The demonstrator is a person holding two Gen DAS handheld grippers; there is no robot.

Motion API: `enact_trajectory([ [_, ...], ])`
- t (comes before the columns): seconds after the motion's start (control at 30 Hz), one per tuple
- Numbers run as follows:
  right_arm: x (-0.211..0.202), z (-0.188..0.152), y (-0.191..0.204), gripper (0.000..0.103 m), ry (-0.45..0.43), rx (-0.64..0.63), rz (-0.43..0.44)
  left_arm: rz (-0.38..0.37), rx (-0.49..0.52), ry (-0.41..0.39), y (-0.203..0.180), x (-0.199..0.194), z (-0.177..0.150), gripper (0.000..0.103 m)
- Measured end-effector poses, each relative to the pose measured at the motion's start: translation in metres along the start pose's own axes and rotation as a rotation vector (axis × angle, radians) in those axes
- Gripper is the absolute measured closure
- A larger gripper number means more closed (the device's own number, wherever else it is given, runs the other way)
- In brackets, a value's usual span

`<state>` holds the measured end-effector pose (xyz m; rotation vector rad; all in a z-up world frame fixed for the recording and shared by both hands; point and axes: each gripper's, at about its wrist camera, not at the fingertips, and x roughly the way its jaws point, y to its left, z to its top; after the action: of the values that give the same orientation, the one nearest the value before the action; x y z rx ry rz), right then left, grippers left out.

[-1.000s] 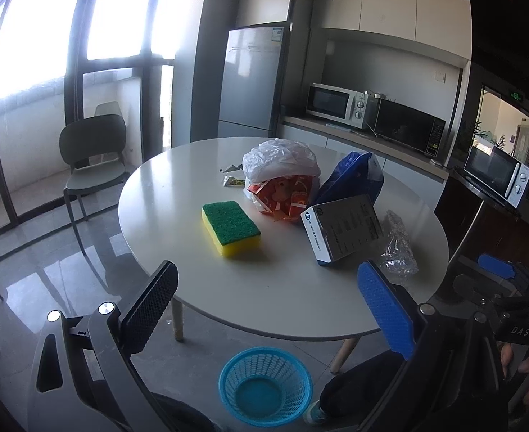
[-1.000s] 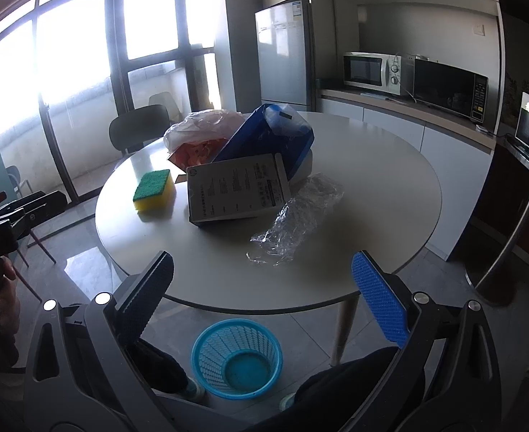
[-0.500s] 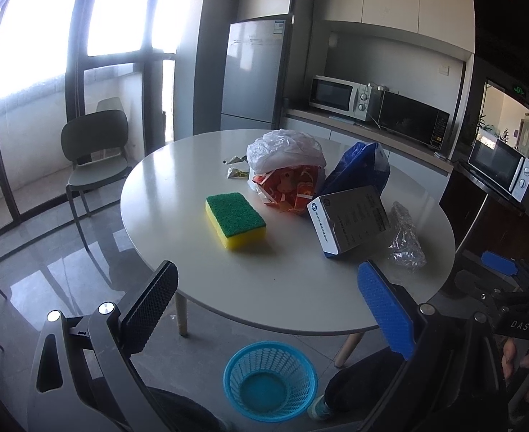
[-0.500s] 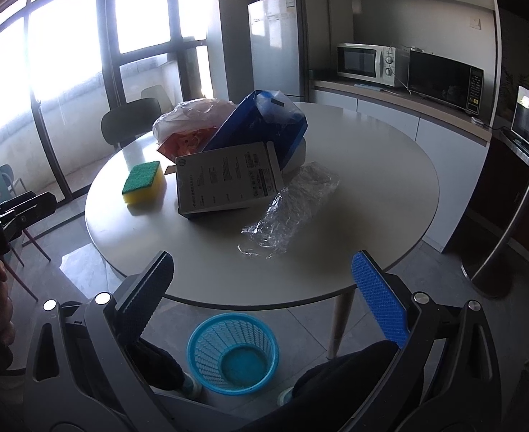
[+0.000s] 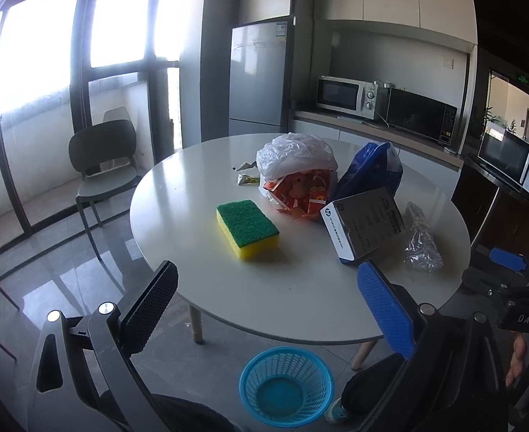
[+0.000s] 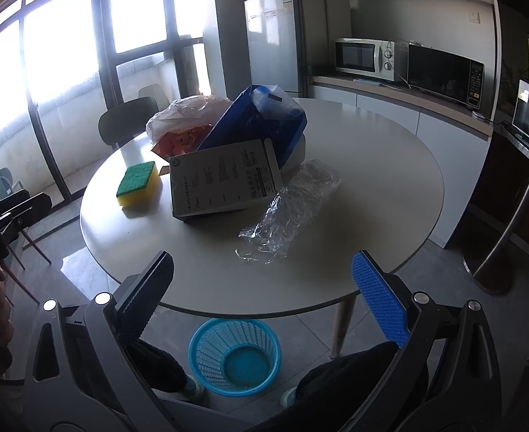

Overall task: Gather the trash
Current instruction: 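Move both tools toward the table items, then grasp the green sponge with the left tool while the right tool grasps the clear plastic wrap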

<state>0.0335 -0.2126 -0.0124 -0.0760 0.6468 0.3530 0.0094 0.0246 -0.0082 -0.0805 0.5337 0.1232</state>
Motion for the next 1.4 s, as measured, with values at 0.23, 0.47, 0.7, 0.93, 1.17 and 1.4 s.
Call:
enact_trajectory([
  [0.23, 0.018, 0.007, -0.001, 0.009, 0.012, 0.0, -0.018, 0.009, -0.036, 0.022, 0.008, 0.025, 0.009, 0.006],
  [0.47, 0.044, 0.017, -0.006, 0.009, 0.029, 0.014, -0.035, 0.02, -0.059, 0.062, 0.012, 0.065, 0.019, 0.006],
  [0.7, 0.072, 0.022, -0.012, 0.009, 0.068, 0.024, -0.039, 0.059, -0.069, 0.15, 0.018, 0.109, 0.029, 0.006],
  [0.93, 0.094, 0.026, -0.017, 0.017, 0.123, 0.031, -0.019, 0.067, -0.086, 0.233, 0.022, 0.146, 0.034, 0.006],
  [1.17, 0.105, 0.026, -0.025, 0.041, 0.167, 0.047, -0.008, 0.11, -0.011, 0.278, 0.012, 0.165, 0.03, 0.014],
  [1.4, 0.098, 0.025, -0.033, 0.061, 0.176, 0.075, 0.004, 0.119, 0.001, 0.296, 0.013, 0.165, 0.025, 0.042],
])
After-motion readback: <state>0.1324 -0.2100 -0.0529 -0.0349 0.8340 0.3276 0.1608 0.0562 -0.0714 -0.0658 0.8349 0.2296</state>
